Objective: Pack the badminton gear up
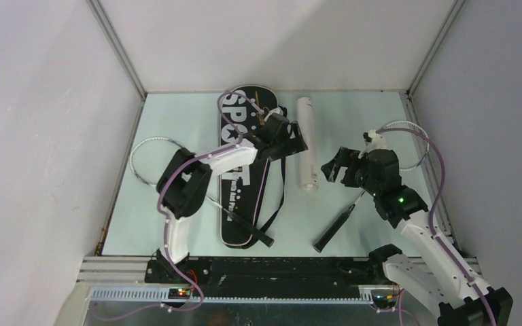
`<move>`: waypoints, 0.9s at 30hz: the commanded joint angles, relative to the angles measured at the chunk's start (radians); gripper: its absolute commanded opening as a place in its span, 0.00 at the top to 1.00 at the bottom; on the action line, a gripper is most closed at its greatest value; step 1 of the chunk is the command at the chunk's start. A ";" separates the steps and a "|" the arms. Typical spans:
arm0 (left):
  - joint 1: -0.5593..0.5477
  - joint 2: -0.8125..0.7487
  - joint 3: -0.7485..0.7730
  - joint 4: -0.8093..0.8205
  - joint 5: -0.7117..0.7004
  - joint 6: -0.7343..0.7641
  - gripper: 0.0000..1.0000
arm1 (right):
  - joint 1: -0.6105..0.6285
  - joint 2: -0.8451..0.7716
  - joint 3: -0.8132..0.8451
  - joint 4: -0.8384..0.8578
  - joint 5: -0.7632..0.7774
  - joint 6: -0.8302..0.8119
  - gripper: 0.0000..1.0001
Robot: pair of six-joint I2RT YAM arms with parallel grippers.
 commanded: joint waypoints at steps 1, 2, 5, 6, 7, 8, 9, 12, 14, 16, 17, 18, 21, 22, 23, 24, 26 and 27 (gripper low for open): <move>0.004 -0.178 -0.067 -0.056 -0.114 0.072 0.00 | -0.002 -0.052 -0.018 0.018 -0.012 0.025 0.07; 0.005 -0.212 -0.094 -0.061 -0.125 0.073 0.00 | -0.002 -0.059 -0.019 0.016 -0.020 0.027 0.08; 0.006 -0.268 -0.131 -0.096 -0.174 0.070 0.00 | -0.002 -0.080 -0.019 0.009 -0.027 0.034 0.08; 0.007 -0.296 -0.146 -0.132 -0.213 0.059 0.00 | -0.001 -0.094 -0.019 0.005 -0.029 0.036 0.08; 0.008 -0.313 -0.156 -0.168 -0.238 0.054 0.00 | -0.001 -0.100 -0.019 0.002 -0.032 0.038 0.09; 0.012 -0.351 -0.185 -0.181 -0.292 0.045 0.00 | -0.001 -0.114 -0.019 -0.004 -0.034 0.040 0.09; 0.014 -0.373 -0.230 -0.196 -0.321 0.038 0.00 | 0.000 -0.120 -0.019 -0.007 -0.037 0.041 0.09; 0.050 -0.502 -0.353 -0.196 -0.413 -0.020 0.00 | 0.002 -0.143 -0.019 -0.022 -0.038 0.044 0.09; 0.105 -0.569 -0.442 -0.202 -0.408 -0.077 0.00 | 0.006 -0.149 -0.019 -0.022 -0.036 0.044 0.09; 0.167 -0.624 -0.518 -0.202 -0.380 -0.112 0.00 | 0.009 -0.151 -0.019 -0.022 -0.036 0.045 0.10; 0.186 -0.642 -0.560 -0.205 -0.378 -0.118 0.00 | 0.011 -0.151 -0.019 -0.020 -0.036 0.045 0.10; 0.220 -0.673 -0.580 -0.208 -0.390 -0.128 0.00 | 0.013 -0.150 -0.019 -0.017 -0.036 0.046 0.10; 0.269 -0.744 -0.658 -0.268 -0.452 -0.176 0.03 | 0.026 -0.142 -0.019 -0.013 -0.029 0.046 0.10; 0.290 -0.756 -0.670 -0.284 -0.484 -0.207 0.05 | 0.030 -0.139 -0.019 -0.012 -0.027 0.045 0.10; 0.308 -0.778 -0.691 -0.309 -0.508 -0.220 0.09 | 0.037 -0.133 -0.019 -0.010 -0.021 0.045 0.10; 0.316 -0.786 -0.700 -0.322 -0.518 -0.249 0.11 | 0.041 -0.130 -0.019 -0.009 -0.017 0.044 0.10; 0.337 -0.809 -0.726 -0.349 -0.543 -0.281 0.15 | 0.050 -0.118 -0.022 -0.003 -0.014 0.043 0.10; 0.350 -0.819 -0.738 -0.366 -0.550 -0.298 0.16 | 0.055 -0.111 -0.024 0.001 -0.014 0.043 0.10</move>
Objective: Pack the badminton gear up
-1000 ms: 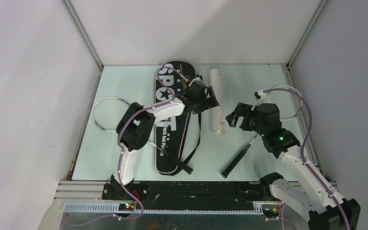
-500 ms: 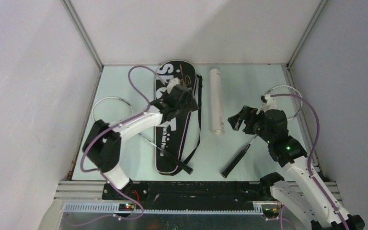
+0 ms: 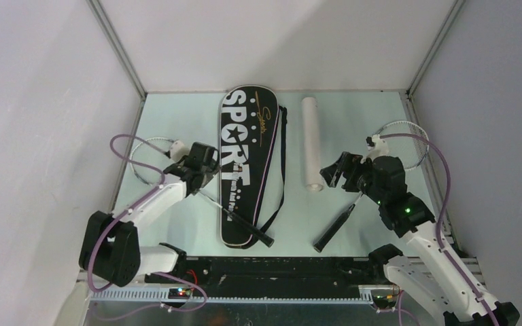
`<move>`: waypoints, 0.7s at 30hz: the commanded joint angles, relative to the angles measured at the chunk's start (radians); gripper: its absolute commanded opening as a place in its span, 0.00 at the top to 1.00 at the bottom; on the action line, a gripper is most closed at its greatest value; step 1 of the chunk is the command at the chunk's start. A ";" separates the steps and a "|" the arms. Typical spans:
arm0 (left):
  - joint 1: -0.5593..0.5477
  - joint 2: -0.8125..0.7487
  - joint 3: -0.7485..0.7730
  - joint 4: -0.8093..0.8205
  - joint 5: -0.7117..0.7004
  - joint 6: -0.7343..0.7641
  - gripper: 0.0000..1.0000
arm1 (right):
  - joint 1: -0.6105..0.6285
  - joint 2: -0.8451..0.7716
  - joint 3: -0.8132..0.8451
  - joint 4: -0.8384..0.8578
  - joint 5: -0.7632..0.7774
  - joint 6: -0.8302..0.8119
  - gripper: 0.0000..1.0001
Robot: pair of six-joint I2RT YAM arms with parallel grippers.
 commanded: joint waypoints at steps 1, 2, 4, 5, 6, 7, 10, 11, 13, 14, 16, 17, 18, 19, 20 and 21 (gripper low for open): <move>0.042 -0.063 -0.032 -0.078 -0.112 -0.120 0.17 | 0.020 0.020 -0.005 0.032 0.013 0.003 0.10; 0.052 -0.065 -0.038 -0.096 -0.121 -0.133 0.19 | 0.024 0.025 -0.005 0.035 0.013 0.003 0.11; 0.061 -0.063 -0.048 -0.112 -0.136 -0.150 0.21 | 0.029 0.030 -0.005 0.038 0.014 0.003 0.10; 0.063 -0.061 -0.053 -0.112 -0.138 -0.155 0.23 | 0.030 0.031 -0.005 0.039 0.016 0.004 0.11; 0.069 -0.055 -0.065 -0.107 -0.131 -0.161 0.24 | 0.033 0.032 -0.006 0.040 0.016 0.004 0.11; 0.073 -0.051 -0.072 -0.094 -0.125 -0.163 0.27 | 0.033 0.033 -0.005 0.042 0.017 0.004 0.11; 0.093 -0.021 -0.105 -0.056 -0.072 -0.176 0.32 | 0.039 0.032 -0.005 0.048 0.016 0.006 0.11; 0.096 -0.012 -0.110 -0.043 -0.063 -0.179 0.34 | 0.041 0.033 -0.005 0.050 0.016 0.006 0.11; 0.105 0.012 -0.122 -0.026 -0.038 -0.186 0.38 | 0.044 0.032 -0.005 0.053 0.013 0.005 0.11; 0.110 0.027 -0.128 -0.022 -0.027 -0.191 0.39 | 0.045 0.032 -0.005 0.054 0.013 0.005 0.11; 0.117 0.049 -0.136 -0.012 -0.012 -0.198 0.41 | 0.047 0.031 -0.005 0.054 0.013 0.005 0.11; 0.120 0.060 -0.142 -0.007 -0.003 -0.199 0.43 | 0.048 0.030 -0.005 0.054 0.012 0.005 0.11; 0.121 0.065 -0.145 -0.004 0.002 -0.203 0.44 | 0.048 0.029 -0.005 0.054 0.011 0.005 0.11; 0.123 0.068 -0.148 0.000 0.007 -0.201 0.48 | 0.049 0.029 -0.005 0.053 0.012 0.006 0.11; 0.123 0.068 -0.149 0.002 0.009 -0.200 0.49 | 0.050 0.029 -0.005 0.054 0.011 0.009 0.12; 0.123 0.065 -0.154 0.009 0.013 -0.198 0.56 | 0.055 0.031 -0.005 0.056 0.011 0.011 0.12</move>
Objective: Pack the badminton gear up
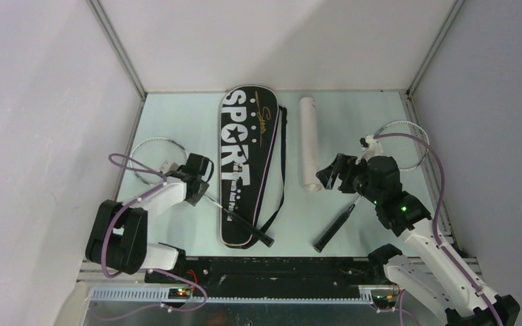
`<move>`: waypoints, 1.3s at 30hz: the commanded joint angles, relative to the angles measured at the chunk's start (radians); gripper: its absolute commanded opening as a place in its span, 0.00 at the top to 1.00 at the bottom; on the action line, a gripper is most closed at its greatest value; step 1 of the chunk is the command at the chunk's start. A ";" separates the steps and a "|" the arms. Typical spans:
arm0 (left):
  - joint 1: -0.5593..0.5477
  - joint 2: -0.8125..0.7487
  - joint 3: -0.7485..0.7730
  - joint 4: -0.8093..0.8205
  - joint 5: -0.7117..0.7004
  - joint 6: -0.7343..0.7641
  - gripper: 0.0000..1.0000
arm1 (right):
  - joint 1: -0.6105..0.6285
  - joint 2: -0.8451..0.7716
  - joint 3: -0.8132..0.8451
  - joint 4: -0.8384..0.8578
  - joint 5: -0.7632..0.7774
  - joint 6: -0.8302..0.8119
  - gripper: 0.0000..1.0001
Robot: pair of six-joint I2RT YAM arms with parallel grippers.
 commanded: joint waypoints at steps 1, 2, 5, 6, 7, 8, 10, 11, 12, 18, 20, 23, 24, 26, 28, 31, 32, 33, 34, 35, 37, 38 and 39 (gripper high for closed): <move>0.010 -0.004 -0.013 0.052 0.017 -0.026 0.59 | 0.014 -0.002 0.004 0.043 0.011 0.015 0.12; 0.010 -0.008 -0.017 0.055 0.021 -0.024 0.65 | 0.023 0.002 0.004 0.047 0.010 0.019 0.12; 0.011 -0.020 -0.021 0.064 0.027 -0.015 0.87 | 0.059 0.013 0.004 0.058 0.013 0.036 0.13; 0.012 -0.025 -0.023 0.065 0.032 -0.011 0.92 | 0.068 0.017 0.004 0.064 0.016 0.040 0.13; 0.012 -0.029 -0.023 0.064 0.036 -0.010 0.98 | 0.084 0.019 0.004 0.066 0.021 0.044 0.13; 0.012 -0.037 -0.022 0.064 0.045 -0.007 0.99 | 0.092 0.022 0.004 0.070 0.022 0.050 0.13; 0.012 -0.054 -0.022 0.057 0.058 -0.002 1.00 | 0.111 0.026 0.004 0.076 0.028 0.058 0.14; 0.012 -0.062 -0.021 0.052 0.063 0.001 1.00 | 0.122 0.028 0.004 0.077 0.031 0.061 0.14; 0.012 -0.082 -0.020 0.049 0.070 0.007 1.00 | 0.127 0.030 0.004 0.082 0.032 0.068 0.14; 0.011 -0.223 -0.041 0.116 0.123 0.043 1.00 | 0.182 0.026 0.038 0.037 0.047 0.104 0.16; 0.010 -0.268 -0.044 0.149 0.138 0.076 1.00 | 0.217 0.016 0.048 0.024 0.069 0.109 0.16; 0.009 -0.329 -0.022 0.156 0.147 0.147 1.00 | 0.276 0.002 0.050 0.025 0.111 0.119 0.16; 0.008 -0.339 -0.016 0.155 0.147 0.163 1.00 | 0.295 0.002 0.050 0.029 0.119 0.124 0.15; 0.004 -0.365 -0.003 0.165 0.154 0.209 1.00 | 0.316 0.008 0.055 0.036 0.120 0.129 0.15; 0.001 -0.385 0.011 0.176 0.176 0.247 1.00 | 0.332 0.039 0.068 0.038 0.105 0.127 0.12; -0.012 -0.419 0.024 0.189 0.236 0.302 1.00 | 0.349 0.082 0.093 0.020 0.098 0.127 0.08; -0.016 -0.428 0.024 0.210 0.259 0.314 1.00 | 0.361 0.097 0.105 0.014 0.107 0.126 0.08; -0.027 -0.444 0.023 0.223 0.269 0.336 1.00 | 0.367 0.102 0.110 0.007 0.112 0.124 0.08; -0.032 -0.459 0.024 0.244 0.287 0.346 1.00 | 0.383 0.104 0.115 0.010 0.131 0.125 0.08; -0.039 -0.462 0.030 0.254 0.297 0.365 1.00 | 0.390 0.102 0.115 0.016 0.141 0.129 0.08; -0.052 -0.465 0.037 0.286 0.348 0.391 1.00 | 0.407 0.095 0.116 0.030 0.164 0.134 0.08; -0.059 -0.465 0.039 0.317 0.389 0.403 1.00 | 0.412 0.091 0.116 0.041 0.166 0.134 0.08; -0.085 -0.465 0.042 0.327 0.404 0.428 1.00 | 0.415 0.091 0.116 0.046 0.165 0.136 0.09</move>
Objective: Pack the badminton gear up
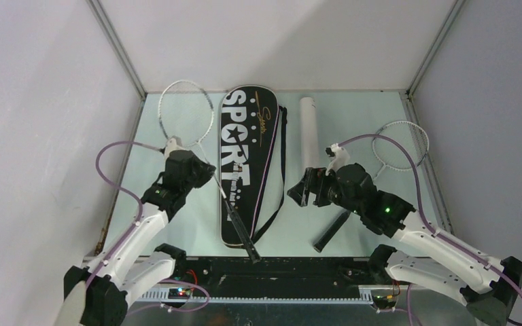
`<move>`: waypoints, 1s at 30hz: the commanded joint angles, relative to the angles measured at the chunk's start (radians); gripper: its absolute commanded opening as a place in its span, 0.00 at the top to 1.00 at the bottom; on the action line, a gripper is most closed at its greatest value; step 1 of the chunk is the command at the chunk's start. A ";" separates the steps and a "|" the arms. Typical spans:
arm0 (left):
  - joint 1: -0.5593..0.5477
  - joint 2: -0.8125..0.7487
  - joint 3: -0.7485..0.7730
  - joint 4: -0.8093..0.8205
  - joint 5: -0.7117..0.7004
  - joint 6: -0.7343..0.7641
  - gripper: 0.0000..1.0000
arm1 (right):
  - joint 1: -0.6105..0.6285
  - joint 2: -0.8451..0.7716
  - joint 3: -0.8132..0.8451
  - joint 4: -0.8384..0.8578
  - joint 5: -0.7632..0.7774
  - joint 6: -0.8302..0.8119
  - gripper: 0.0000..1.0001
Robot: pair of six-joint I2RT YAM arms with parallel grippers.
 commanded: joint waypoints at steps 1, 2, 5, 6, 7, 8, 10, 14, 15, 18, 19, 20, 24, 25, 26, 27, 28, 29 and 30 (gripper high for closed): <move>-0.059 -0.020 0.063 0.145 0.133 0.123 1.00 | 0.024 -0.014 0.049 0.047 0.047 0.016 0.10; -0.089 -0.018 0.070 0.144 0.137 0.146 1.00 | 0.030 -0.013 0.049 0.050 0.046 0.022 0.10; -0.133 -0.012 0.082 0.144 0.173 0.175 1.00 | 0.047 -0.004 0.049 0.081 0.049 0.043 0.12; -0.146 -0.012 0.083 0.159 0.191 0.178 1.00 | 0.061 0.001 0.049 0.090 0.050 0.048 0.14; -0.152 -0.013 0.084 0.169 0.222 0.188 1.00 | 0.070 0.004 0.049 0.113 0.052 0.059 0.16; -0.166 -0.015 0.086 0.183 0.245 0.194 1.00 | 0.089 0.011 0.049 0.125 0.053 0.065 0.17; -0.185 -0.019 0.100 0.182 0.271 0.214 1.00 | 0.123 0.028 0.051 0.153 0.057 0.082 0.19; -0.215 -0.035 0.117 0.190 0.331 0.235 1.00 | 0.190 0.087 0.066 0.179 0.078 0.092 0.21; -0.225 -0.036 0.115 0.193 0.339 0.225 1.00 | 0.199 0.095 0.069 0.181 0.079 0.092 0.21; -0.247 -0.044 0.118 0.195 0.338 0.211 1.00 | 0.222 0.125 0.073 0.188 0.095 0.105 0.23; -0.259 -0.047 0.122 0.193 0.332 0.206 1.00 | 0.230 0.132 0.074 0.190 0.112 0.120 0.25; -0.264 -0.051 0.121 0.197 0.324 0.198 1.00 | 0.236 0.137 0.074 0.200 0.121 0.129 0.26; -0.284 -0.061 0.092 0.274 0.308 0.086 1.00 | 0.274 0.189 0.068 0.301 0.122 0.147 0.32; -0.288 -0.061 0.088 0.285 0.295 0.077 1.00 | 0.284 0.211 0.067 0.319 0.118 0.146 0.32; -0.295 -0.059 0.083 0.290 0.287 0.057 1.00 | 0.290 0.221 0.067 0.348 0.118 0.143 0.33; -0.298 -0.060 0.079 0.303 0.280 0.044 1.00 | 0.298 0.241 0.067 0.356 0.126 0.143 0.33; -0.304 -0.062 0.068 0.306 0.278 0.018 1.00 | 0.306 0.250 0.067 0.394 0.132 0.140 0.34; -0.306 -0.065 0.061 0.334 0.276 0.004 1.00 | 0.310 0.269 0.067 0.423 0.143 0.136 0.35; -0.310 -0.067 0.050 0.341 0.273 -0.024 1.00 | 0.314 0.279 0.067 0.436 0.146 0.130 0.35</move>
